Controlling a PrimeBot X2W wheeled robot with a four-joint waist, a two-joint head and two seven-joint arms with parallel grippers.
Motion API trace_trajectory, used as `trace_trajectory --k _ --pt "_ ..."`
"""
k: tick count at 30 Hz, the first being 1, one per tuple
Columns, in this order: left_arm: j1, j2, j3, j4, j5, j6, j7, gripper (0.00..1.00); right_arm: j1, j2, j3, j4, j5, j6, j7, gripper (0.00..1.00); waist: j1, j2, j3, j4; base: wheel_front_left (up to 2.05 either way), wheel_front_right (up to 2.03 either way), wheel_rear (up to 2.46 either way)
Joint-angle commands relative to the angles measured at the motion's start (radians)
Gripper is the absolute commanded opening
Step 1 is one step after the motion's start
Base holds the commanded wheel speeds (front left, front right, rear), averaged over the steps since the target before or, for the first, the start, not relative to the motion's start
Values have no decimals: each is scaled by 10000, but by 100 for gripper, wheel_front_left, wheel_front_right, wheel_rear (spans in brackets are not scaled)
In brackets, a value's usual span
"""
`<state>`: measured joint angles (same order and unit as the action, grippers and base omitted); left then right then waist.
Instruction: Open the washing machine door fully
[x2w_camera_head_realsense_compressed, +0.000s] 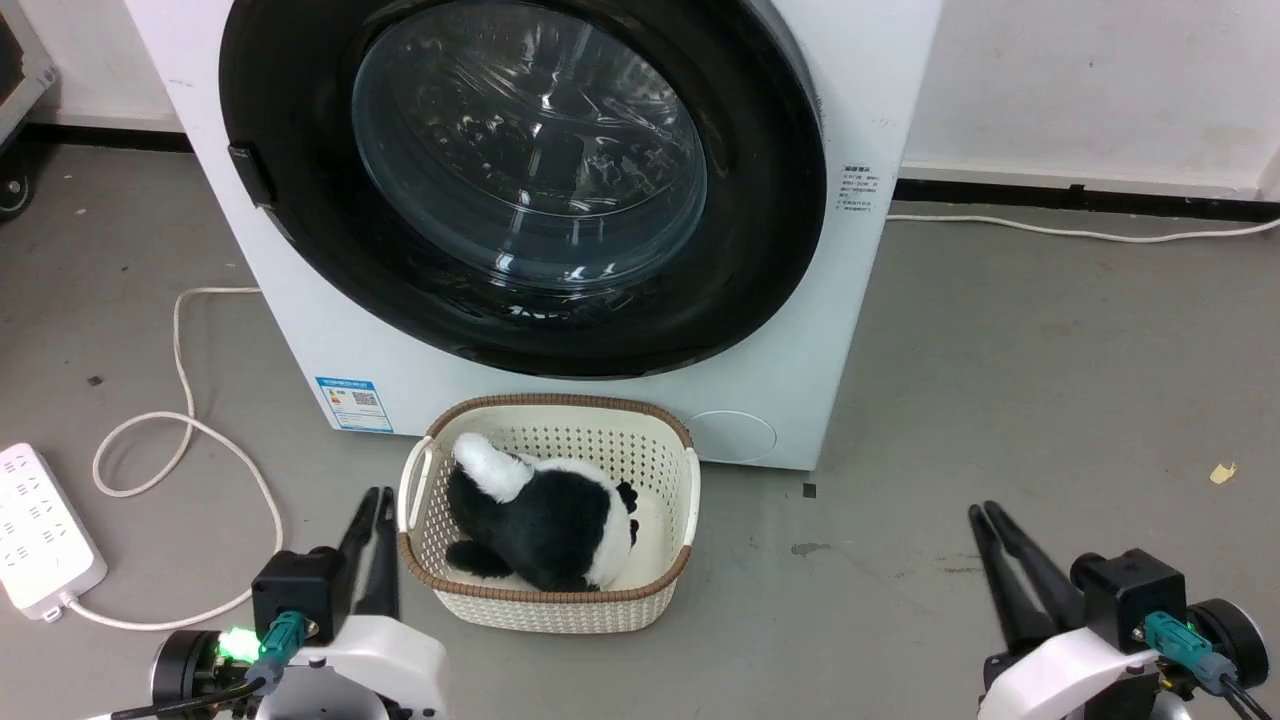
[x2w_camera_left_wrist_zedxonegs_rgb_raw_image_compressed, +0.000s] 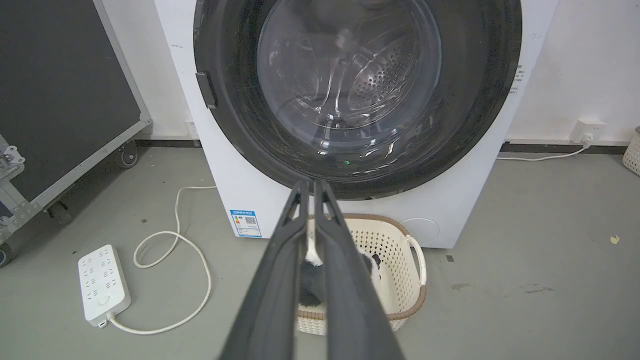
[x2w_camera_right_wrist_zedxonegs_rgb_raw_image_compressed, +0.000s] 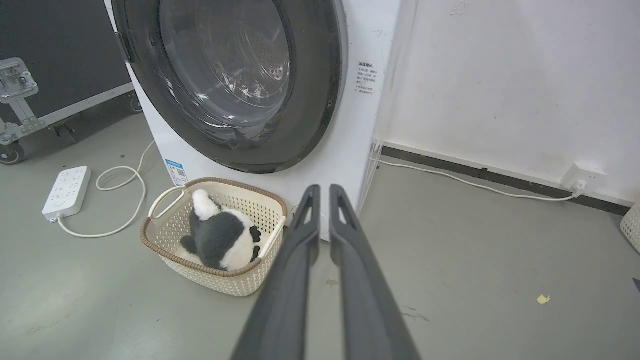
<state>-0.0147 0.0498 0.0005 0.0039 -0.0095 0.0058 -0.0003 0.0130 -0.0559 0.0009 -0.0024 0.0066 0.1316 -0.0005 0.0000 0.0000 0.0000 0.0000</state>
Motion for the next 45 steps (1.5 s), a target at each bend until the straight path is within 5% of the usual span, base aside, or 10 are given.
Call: trace_trajectory --k 1,39,41,42,45 --pt "1 -2 -4 0 -3 0 -5 100 1 0 -2 0 6 0 -4 100 0 0 0 0 0 0 0" --pt "-648 3 -745 -174 -19 513 -787 100 -1328 -528 -276 -309 1308 -3 -618 100 0 0 1249 488 0 0 0" --pt "-690 3 -787 -191 -22 549 -829 100 -1503 -540 -337 -321 1532 -3 -573 26 0 0 1328 520 0 0 0" --pt "-709 3 -808 -199 -23 566 -850 100 -1590 -548 -367 -327 1644 -3 -548 0 0 0 1367 535 0 0 0" --pt "-769 4 -878 -213 -27 614 -912 100 -1847 -595 -441 -339 1948 -3 -477 0 0 0 1473 589 0 0 0"
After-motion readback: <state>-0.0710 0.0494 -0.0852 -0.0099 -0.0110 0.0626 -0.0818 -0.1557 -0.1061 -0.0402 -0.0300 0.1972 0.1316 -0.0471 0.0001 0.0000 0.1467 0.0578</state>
